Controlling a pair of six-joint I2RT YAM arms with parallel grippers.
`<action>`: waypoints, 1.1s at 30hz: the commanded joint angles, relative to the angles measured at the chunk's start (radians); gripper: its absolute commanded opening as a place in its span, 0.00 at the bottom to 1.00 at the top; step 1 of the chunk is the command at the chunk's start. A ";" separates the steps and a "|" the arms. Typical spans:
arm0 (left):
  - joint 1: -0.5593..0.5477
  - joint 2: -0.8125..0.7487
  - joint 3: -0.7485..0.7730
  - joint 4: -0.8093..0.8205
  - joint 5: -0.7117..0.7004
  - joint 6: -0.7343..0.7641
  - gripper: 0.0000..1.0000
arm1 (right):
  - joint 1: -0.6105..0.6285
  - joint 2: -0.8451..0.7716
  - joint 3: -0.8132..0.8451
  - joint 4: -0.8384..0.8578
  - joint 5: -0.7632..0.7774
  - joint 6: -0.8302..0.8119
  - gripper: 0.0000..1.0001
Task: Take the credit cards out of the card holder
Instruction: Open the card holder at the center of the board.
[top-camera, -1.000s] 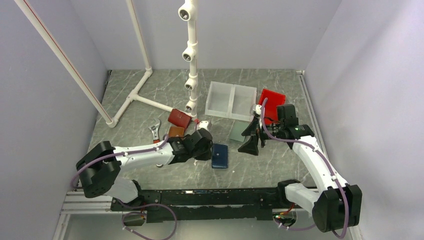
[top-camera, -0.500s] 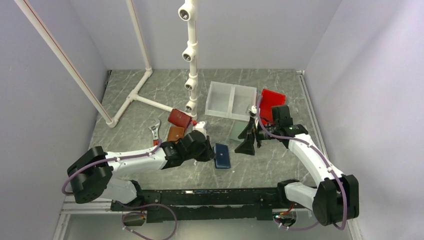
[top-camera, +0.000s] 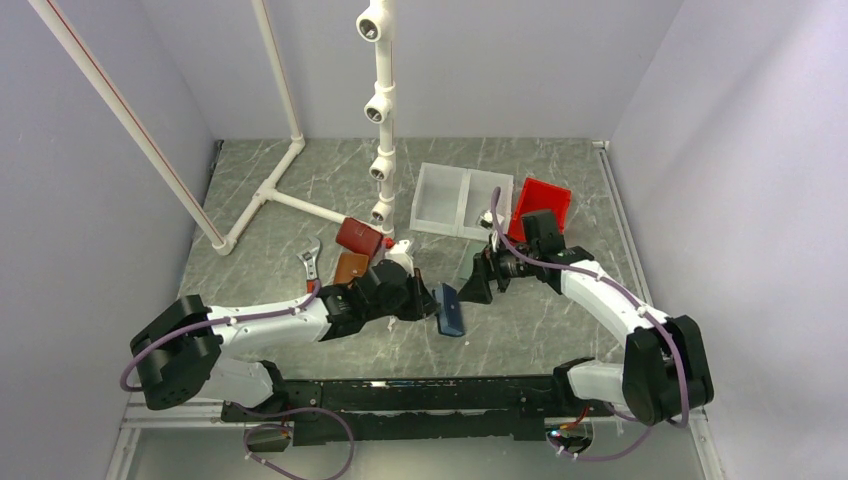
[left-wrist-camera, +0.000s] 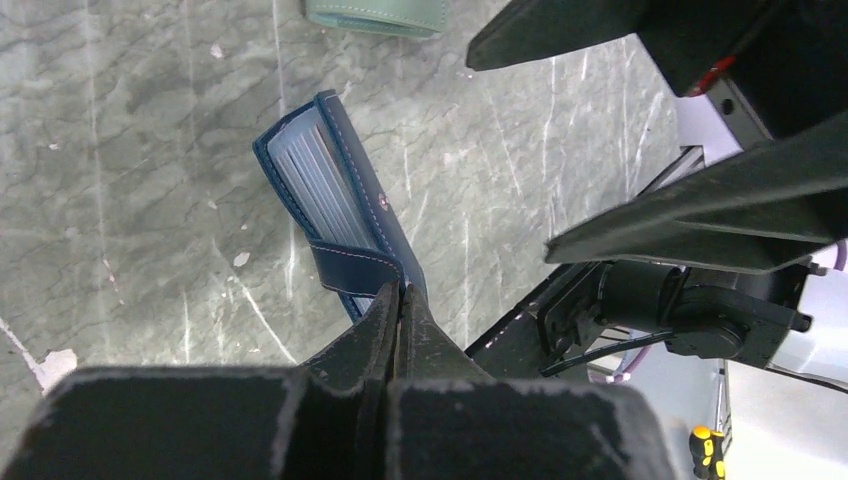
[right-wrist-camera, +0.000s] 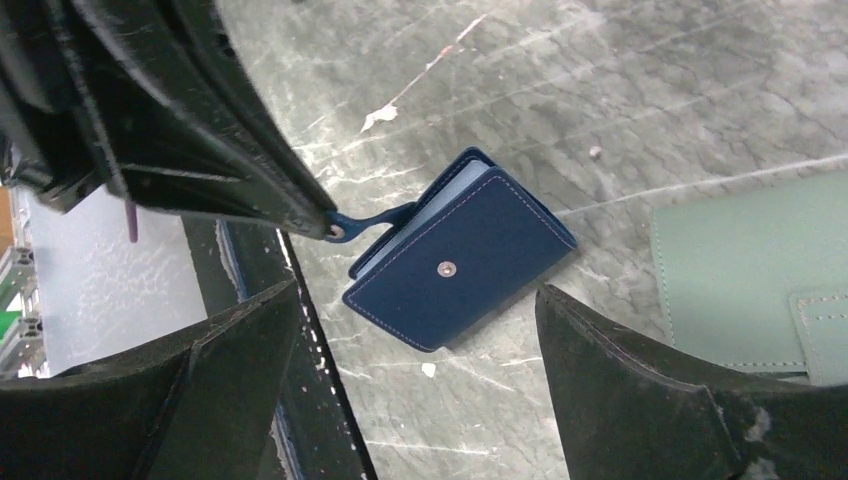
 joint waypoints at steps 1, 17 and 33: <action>0.002 -0.020 0.002 0.088 0.031 -0.004 0.00 | 0.023 0.013 -0.011 0.075 0.081 0.067 0.89; 0.002 -0.024 0.025 0.087 0.063 0.011 0.00 | 0.074 0.108 0.013 0.068 0.209 0.111 0.80; 0.002 -0.064 0.008 0.068 0.065 0.015 0.00 | 0.098 0.124 0.026 0.051 0.254 0.094 0.73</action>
